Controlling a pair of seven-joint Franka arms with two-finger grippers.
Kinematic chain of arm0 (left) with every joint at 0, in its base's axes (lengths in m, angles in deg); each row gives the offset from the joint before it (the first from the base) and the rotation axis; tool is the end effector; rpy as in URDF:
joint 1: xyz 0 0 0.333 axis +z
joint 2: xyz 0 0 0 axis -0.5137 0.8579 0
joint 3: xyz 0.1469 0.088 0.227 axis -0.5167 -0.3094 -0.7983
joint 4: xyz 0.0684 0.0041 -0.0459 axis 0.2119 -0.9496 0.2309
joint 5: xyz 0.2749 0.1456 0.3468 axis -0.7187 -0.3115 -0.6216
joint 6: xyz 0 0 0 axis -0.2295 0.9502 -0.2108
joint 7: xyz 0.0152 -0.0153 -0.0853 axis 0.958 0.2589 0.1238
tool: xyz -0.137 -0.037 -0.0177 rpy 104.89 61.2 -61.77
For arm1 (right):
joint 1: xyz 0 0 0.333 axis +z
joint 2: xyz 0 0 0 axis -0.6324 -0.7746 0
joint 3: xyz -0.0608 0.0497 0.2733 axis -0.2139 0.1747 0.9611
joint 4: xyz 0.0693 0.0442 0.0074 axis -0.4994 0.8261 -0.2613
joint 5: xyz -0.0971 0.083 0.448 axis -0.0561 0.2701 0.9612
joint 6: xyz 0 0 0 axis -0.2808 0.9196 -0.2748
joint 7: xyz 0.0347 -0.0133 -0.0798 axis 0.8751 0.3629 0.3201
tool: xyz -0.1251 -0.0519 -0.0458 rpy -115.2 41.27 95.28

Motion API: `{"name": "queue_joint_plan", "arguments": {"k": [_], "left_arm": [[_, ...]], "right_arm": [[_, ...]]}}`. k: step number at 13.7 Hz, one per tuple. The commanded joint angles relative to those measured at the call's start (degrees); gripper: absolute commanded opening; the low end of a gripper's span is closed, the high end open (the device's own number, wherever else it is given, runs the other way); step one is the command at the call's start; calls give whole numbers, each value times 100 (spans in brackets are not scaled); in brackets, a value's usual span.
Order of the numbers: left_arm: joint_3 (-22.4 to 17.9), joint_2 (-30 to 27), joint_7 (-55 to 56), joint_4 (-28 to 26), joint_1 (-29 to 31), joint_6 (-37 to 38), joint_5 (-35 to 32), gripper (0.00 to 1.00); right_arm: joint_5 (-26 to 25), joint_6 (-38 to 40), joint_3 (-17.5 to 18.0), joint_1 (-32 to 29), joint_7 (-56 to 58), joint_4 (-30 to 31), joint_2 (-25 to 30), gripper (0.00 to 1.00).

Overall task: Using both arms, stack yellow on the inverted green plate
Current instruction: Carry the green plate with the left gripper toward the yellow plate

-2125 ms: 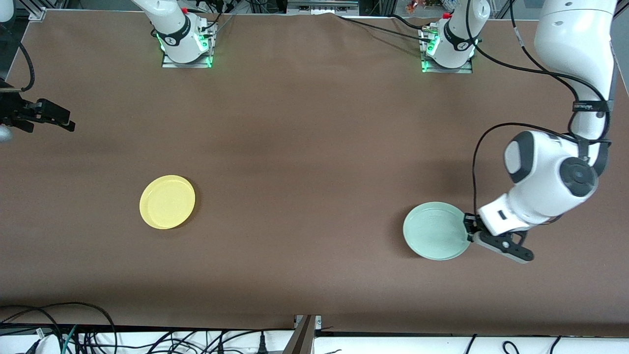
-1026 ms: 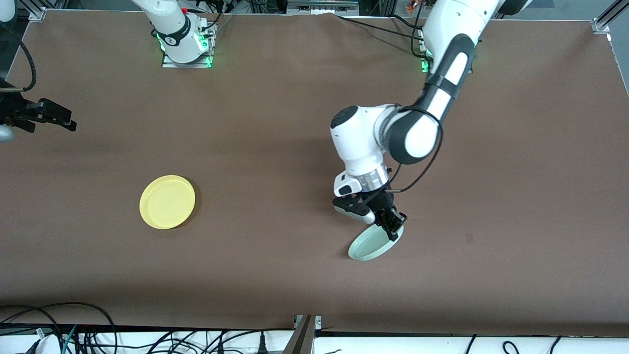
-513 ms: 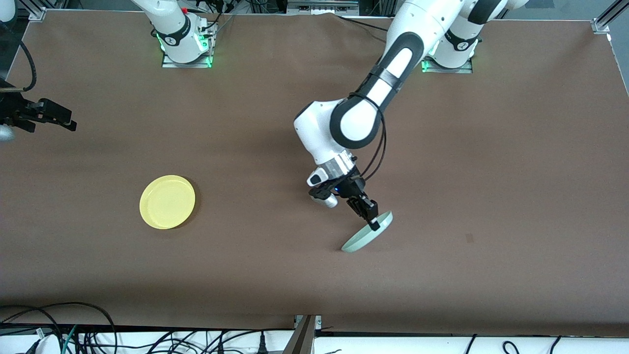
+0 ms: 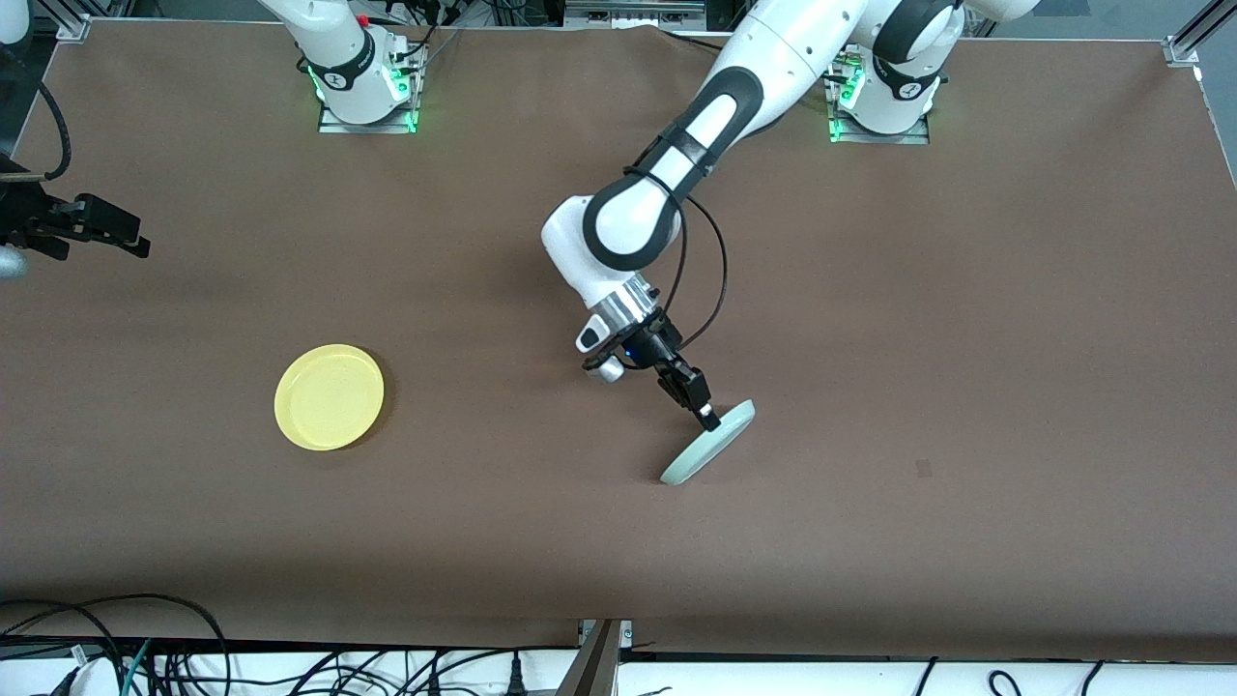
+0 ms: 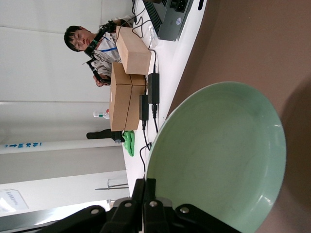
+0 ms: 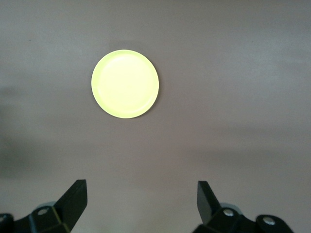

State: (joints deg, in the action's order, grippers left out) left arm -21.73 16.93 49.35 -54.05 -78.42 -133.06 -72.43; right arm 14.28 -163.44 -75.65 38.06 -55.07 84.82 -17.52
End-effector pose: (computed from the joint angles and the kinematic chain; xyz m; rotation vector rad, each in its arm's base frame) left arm 0.6105 -0.5029 0.1575 -1.8030 0.7770 -0.5845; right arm 0.6335 -0.0618 0.4954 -3.1269 -0.0513 0.0677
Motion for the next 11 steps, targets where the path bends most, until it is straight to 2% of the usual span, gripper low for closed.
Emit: {"name": "queue_joint_plan", "arguments": {"k": [1,3,7,11], "left_arm": [[24,351,475,233,-293,249,-5,0],[77,439,749,233,-452,311,57,0],[472,475,908,381,-461,302,452,0],[612,580,978,716,-496,293,1374,0]], "right_arm": [[80,55,-10,12,-45,-39,-1,100],[80,55,-2,12,-45,-39,8,100],[80,55,-2,12,-37,-48,-1,100],[80,55,-2,12,-54,-48,-1,100]]}}
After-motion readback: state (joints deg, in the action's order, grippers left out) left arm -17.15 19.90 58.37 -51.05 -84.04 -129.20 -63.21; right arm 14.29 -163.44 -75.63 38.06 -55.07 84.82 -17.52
